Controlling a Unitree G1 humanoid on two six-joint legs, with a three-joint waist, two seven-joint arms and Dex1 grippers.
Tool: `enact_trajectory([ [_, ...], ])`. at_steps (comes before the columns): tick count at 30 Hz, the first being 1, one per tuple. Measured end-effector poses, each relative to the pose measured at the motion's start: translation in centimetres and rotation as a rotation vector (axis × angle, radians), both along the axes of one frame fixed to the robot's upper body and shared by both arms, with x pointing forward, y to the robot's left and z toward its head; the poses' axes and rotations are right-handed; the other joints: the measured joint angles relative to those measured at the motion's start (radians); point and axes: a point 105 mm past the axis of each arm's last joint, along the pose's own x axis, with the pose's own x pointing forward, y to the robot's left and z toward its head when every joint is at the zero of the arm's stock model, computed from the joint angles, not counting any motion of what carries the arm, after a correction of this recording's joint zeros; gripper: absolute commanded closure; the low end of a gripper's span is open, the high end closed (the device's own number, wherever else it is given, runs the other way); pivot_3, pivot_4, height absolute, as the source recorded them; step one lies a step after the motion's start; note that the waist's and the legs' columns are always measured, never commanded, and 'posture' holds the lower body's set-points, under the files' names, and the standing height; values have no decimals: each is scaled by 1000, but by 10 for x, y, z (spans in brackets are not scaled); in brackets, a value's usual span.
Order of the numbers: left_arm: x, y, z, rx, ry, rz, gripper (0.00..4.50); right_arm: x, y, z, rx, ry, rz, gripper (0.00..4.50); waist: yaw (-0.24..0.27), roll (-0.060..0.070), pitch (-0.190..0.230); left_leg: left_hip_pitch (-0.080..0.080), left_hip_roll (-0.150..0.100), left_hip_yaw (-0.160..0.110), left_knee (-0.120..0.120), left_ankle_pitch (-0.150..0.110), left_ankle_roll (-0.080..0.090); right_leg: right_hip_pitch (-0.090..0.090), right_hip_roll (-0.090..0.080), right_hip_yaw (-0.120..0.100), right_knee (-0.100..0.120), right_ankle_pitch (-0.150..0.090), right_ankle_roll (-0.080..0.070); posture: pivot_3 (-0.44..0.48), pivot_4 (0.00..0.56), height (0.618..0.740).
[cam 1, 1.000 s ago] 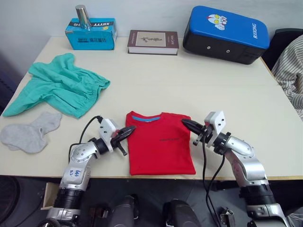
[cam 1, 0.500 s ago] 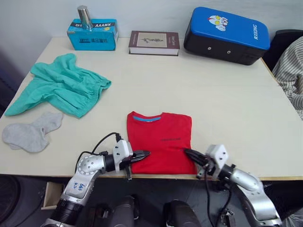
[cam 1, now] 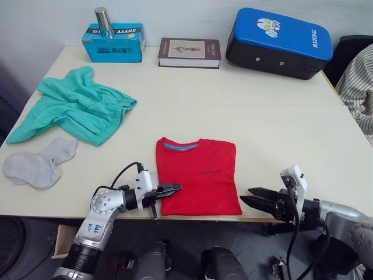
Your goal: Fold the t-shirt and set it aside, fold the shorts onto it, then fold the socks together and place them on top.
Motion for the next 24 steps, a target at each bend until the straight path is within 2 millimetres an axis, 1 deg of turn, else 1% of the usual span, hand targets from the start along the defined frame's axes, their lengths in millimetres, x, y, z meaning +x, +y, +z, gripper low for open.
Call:
enact_trajectory([
  [2, 1, 0, 0, 1, -3, -2, 4500, 8, 7, 4, -5, 51, 36, 32, -3, -1, 0, 0, 0, 1, 0, 0, 0, 0, 0, 0, 0, 0, 0, 0, 150, 740],
  [5, 0, -1, -1, 1, -11, -5, 4500, 19, 16, 6, -15, 158, 65, 32, -4, -6, -4, 1, 1, 0, 0, 0, 0, 0, 0, 0, 0, 0, 0, 0, 150, 740],
  [8, 0, -1, -1, 1, -24, -4, 4500, 28, 33, 10, 40, 255, 110, 32, -5, -9, -6, 1, 1, 0, -1, 0, 0, 0, 0, -1, 1, 0, 0, 0, 150, 740],
  [11, 2, -2, -3, 2, -36, -2, 4500, 33, 50, 9, 104, 311, 147, 32, -4, -8, -10, 1, 1, 0, -2, 0, 0, 0, 0, -1, 1, 0, 0, 0, 150, 740],
  [13, 2, -2, -3, 5, -45, 0, 4500, 36, 58, 8, 135, 343, 164, 32, -4, -7, -11, 1, 1, 0, -2, 0, 0, 0, 0, -1, 1, 0, 0, 0, 150, 740],
  [16, 3, -2, -3, 6, -54, 3, 4500, 42, 65, 5, 186, 391, 163, 618, -6, -7, -12, 2, 1, 0, -2, 0, 0, 0, 0, -1, 2, 0, 0, 0, 150, 740],
  [18, 3, -2, -3, 6, -60, 3, 4500, 46, 66, 1, 225, 427, 142, 1230, -6, -7, -12, 2, 1, 0, -3, 0, 0, 0, 0, -1, 2, 0, 0, 0, 150, 740],
  [19, 3, -2, -4, 6, -63, 2, 4500, 48, 66, -2, 235, 443, 132, 1624, -6, -6, -13, 2, 1, 1, -3, 0, 0, -1, 0, -1, 2, 0, 0, 0, 150, 740],
  [20, 3, -2, -4, 6, -64, 2, 4500, 48, 66, -3, 234, 447, 129, 1843, -6, -6, -13, 2, 1, 1, -3, 0, 0, -1, 0, -1, 2, 0, 0, 0, 150, 740],
  [24, 3, -2, -3, 7, -74, 0, 4500, 48, 61, -10, 207, 461, 104, 3129, -4, -5, -13, 2, 1, 1, -4, 0, 0, -1, 0, -1, 2, 0, 0, 0, 150, 740],
])
